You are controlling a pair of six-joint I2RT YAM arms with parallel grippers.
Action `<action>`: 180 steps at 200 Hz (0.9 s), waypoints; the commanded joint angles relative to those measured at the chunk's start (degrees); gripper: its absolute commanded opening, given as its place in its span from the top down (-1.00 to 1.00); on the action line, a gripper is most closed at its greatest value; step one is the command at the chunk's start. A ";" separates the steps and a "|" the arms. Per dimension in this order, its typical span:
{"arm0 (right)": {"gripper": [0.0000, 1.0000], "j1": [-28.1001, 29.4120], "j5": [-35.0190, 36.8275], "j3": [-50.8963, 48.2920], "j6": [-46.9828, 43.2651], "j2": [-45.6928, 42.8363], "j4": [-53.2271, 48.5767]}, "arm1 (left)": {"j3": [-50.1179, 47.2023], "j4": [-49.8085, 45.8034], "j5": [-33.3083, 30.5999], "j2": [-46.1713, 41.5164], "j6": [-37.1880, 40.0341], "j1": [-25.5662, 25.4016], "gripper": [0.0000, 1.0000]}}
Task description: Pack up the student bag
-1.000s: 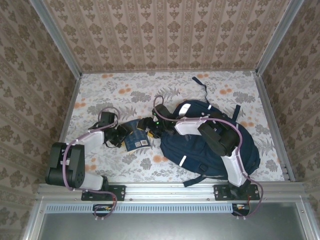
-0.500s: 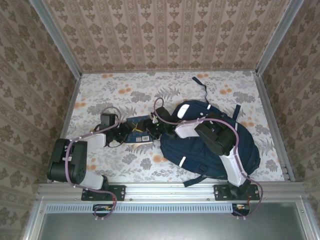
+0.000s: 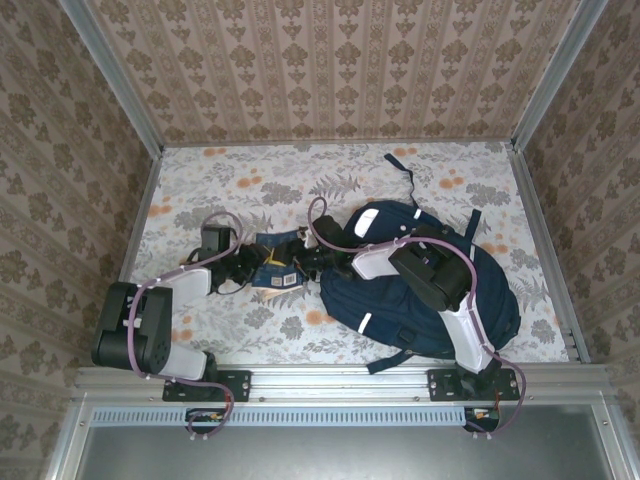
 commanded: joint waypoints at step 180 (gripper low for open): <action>-0.46 -2.25 3.41 -6.50 -7.12 -8.96 -4.03 | 3.75 -3.88 12.14 -10.11 -2.07 0.49 0.58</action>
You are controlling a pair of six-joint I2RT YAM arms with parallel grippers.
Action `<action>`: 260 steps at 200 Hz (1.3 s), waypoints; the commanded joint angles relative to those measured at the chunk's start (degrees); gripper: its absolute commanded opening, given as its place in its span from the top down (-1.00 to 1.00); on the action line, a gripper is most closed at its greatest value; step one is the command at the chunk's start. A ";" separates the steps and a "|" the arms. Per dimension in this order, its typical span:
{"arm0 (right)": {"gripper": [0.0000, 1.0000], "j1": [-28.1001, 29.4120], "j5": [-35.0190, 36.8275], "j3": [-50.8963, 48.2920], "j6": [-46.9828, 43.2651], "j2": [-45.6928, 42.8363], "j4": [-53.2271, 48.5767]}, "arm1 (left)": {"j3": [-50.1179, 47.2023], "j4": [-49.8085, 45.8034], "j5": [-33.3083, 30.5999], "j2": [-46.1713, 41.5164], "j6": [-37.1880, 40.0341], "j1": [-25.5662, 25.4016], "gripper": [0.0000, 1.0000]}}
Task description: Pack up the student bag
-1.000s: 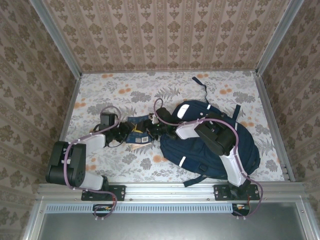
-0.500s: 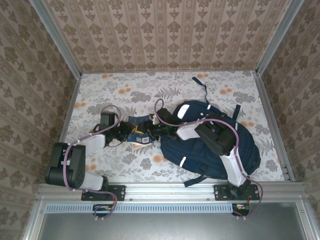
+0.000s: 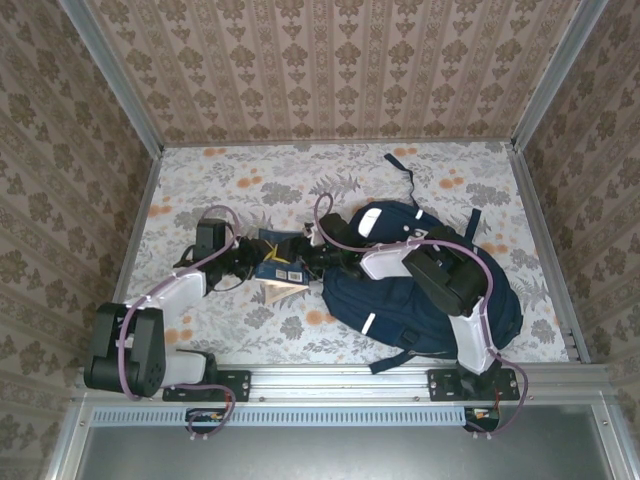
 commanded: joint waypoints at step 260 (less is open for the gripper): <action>1.00 -3.22 4.64 -1.62 -5.66 -15.70 -11.07 | 8.05 -24.16 -3.93 -9.76 15.65 6.87 -0.27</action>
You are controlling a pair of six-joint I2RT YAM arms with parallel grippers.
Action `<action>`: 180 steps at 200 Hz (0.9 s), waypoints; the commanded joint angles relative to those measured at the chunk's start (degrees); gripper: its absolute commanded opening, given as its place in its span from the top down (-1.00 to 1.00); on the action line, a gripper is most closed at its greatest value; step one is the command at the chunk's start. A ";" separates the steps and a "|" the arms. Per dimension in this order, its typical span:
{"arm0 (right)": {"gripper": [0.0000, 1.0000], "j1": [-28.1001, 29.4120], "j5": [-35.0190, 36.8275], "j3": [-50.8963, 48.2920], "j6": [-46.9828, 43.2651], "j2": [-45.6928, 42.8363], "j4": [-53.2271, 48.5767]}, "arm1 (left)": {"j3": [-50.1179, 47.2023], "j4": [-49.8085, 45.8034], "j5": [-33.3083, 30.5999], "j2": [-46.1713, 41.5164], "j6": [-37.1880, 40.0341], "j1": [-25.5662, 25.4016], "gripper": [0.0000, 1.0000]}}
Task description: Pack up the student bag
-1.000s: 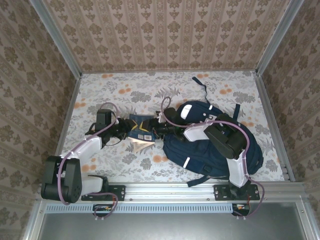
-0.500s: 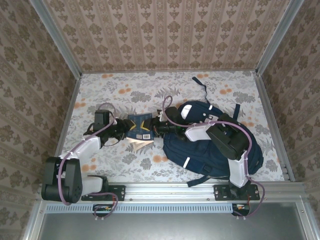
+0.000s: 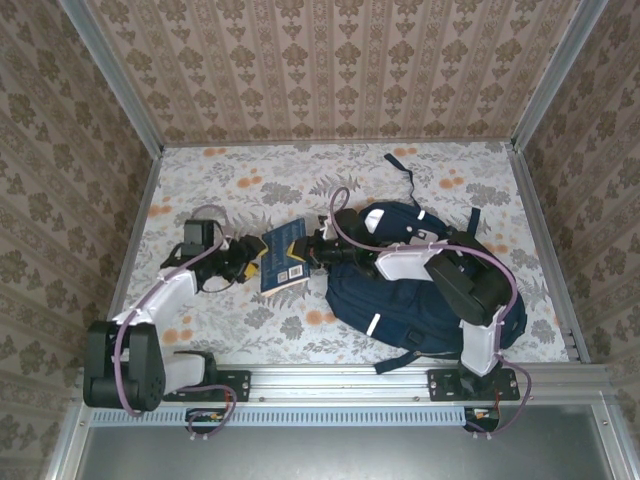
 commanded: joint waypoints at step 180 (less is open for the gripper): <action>1.00 -3.79 -5.78 -1.60 0.76 -17.25 3.96 | 1.76 26.77 8.86 -2.94 -17.43 -5.49 0.41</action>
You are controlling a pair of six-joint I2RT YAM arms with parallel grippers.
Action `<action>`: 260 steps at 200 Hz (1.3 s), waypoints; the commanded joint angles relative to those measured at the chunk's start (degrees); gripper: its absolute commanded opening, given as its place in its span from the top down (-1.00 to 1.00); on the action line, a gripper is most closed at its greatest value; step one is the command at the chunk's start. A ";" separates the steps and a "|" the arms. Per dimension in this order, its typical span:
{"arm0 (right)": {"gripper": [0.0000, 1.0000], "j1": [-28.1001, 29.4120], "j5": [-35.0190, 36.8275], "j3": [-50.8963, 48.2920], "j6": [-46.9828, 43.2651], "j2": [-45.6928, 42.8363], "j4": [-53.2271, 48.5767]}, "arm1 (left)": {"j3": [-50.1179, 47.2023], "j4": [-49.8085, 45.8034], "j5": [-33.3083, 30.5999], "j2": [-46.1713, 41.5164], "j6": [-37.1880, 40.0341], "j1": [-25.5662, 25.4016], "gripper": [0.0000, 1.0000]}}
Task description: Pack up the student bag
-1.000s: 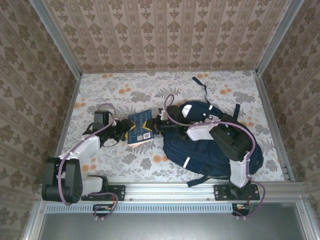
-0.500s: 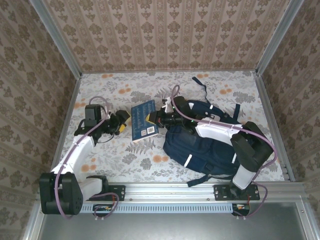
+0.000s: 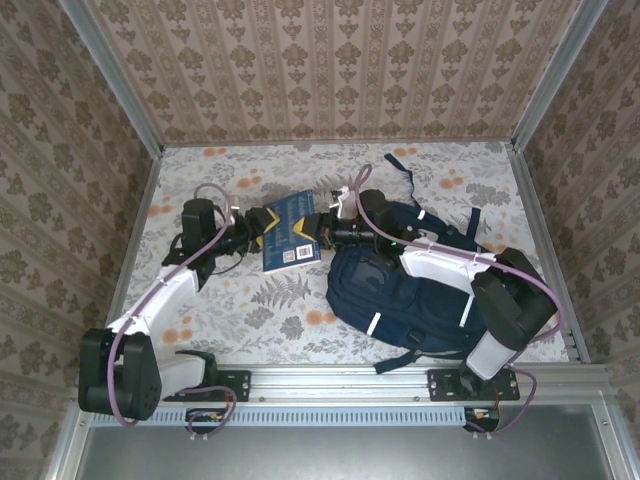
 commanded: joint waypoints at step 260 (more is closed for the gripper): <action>0.75 12.56 41.86 -11.29 2.15 -8.82 16.38 | -9.85 3.57 -60.72 -23.28 -16.53 -26.08 1.00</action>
